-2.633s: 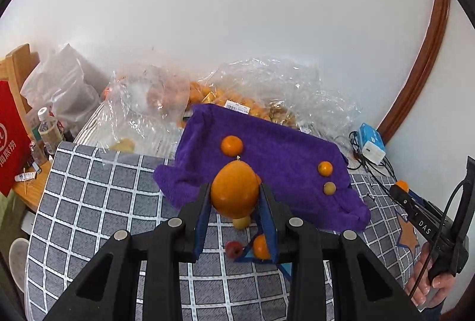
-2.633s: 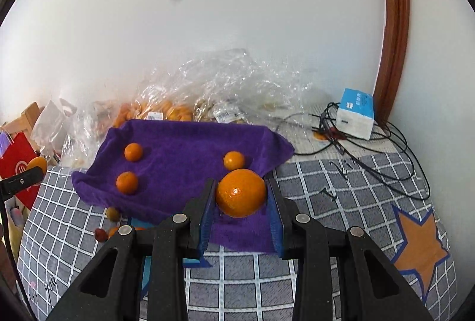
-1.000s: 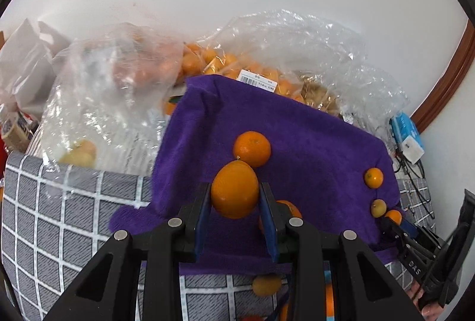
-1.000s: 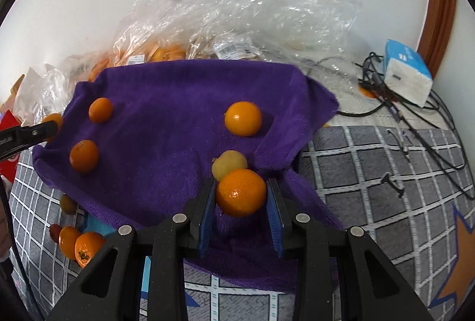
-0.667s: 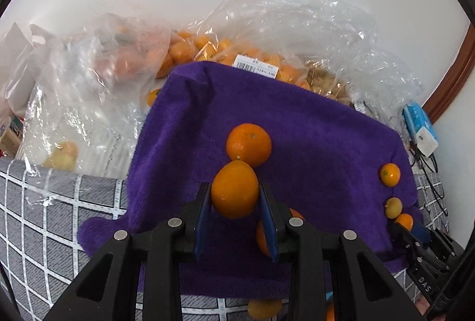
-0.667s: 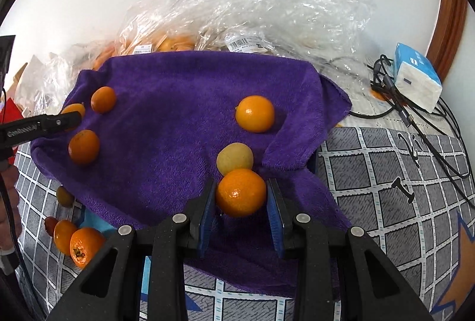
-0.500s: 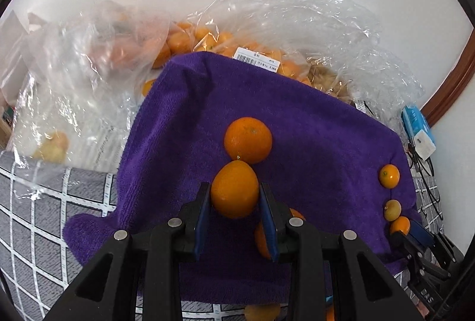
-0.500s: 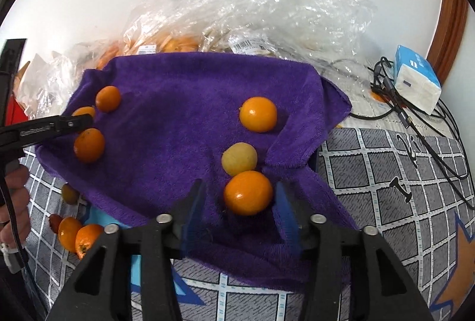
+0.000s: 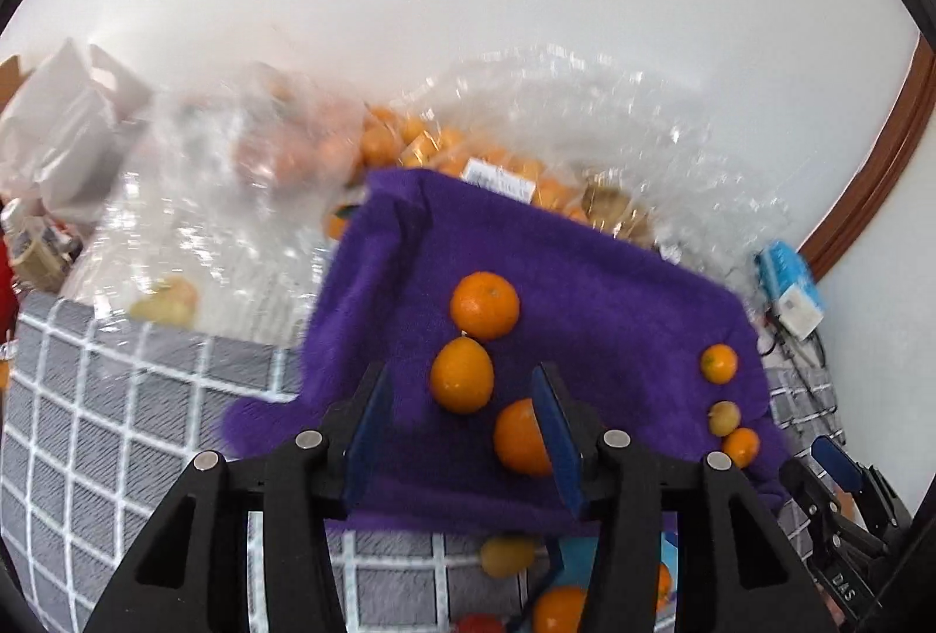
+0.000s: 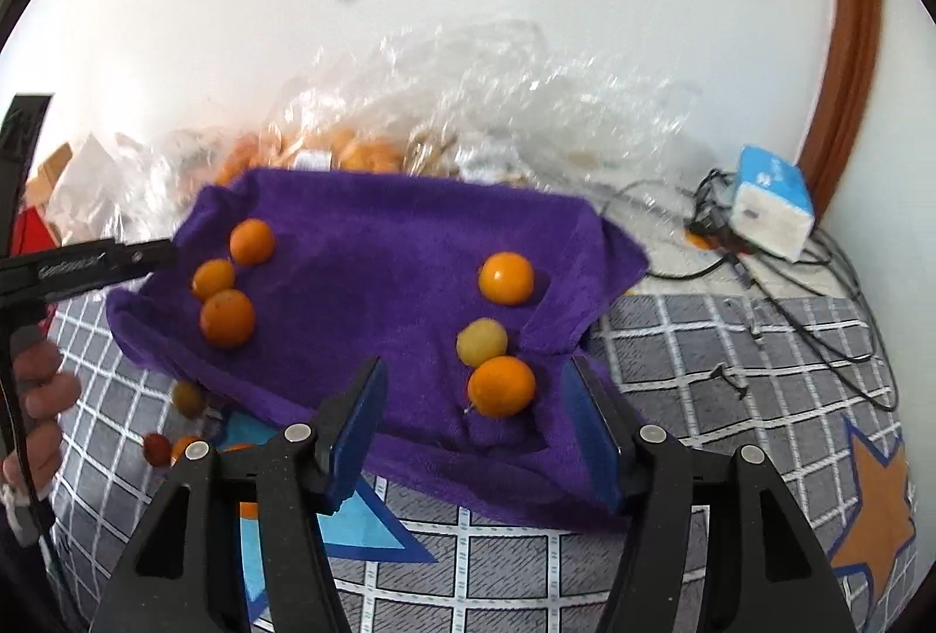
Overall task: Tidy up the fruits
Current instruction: 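Open both tools to release the oranges onto the towel, then withdraw both open tools back toward the blue star, then grasp the large stemmed tangerine on the blue star with the right tool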
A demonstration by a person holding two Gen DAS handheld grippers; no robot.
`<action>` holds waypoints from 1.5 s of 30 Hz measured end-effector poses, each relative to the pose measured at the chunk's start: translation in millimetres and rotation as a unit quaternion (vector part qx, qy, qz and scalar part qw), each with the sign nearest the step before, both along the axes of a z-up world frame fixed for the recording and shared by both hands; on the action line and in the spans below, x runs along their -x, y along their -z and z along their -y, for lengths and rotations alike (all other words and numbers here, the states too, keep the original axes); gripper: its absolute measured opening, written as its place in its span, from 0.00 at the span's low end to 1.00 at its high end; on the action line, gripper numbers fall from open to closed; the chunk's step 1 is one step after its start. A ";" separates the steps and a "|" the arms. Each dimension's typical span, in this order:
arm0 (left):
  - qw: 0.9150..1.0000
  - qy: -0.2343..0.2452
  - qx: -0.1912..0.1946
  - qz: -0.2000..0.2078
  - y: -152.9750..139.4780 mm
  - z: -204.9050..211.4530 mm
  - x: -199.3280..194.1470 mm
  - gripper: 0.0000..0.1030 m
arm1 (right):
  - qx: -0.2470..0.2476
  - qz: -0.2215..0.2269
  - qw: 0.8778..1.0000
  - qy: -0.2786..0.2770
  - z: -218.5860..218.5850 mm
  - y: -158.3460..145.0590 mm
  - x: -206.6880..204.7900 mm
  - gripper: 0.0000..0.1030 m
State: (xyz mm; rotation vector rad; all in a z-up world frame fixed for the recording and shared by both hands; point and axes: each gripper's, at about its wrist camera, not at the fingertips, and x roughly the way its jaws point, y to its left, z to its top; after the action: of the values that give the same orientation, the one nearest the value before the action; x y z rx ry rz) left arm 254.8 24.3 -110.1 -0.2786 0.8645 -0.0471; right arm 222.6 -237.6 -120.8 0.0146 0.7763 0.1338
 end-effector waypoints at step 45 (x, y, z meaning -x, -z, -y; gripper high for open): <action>0.998 -0.026 -0.031 -0.039 55.5 -92.8 136.0 0.45 | 0.022 -0.067 0.994 -0.083 -111.3 59.1 36.6 0.45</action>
State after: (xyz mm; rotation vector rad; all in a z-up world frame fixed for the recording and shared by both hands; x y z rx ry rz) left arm 118.8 117.1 -165.6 -0.2454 0.9346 0.0401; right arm 186.0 -126.3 -179.9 -0.0834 0.9140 0.2749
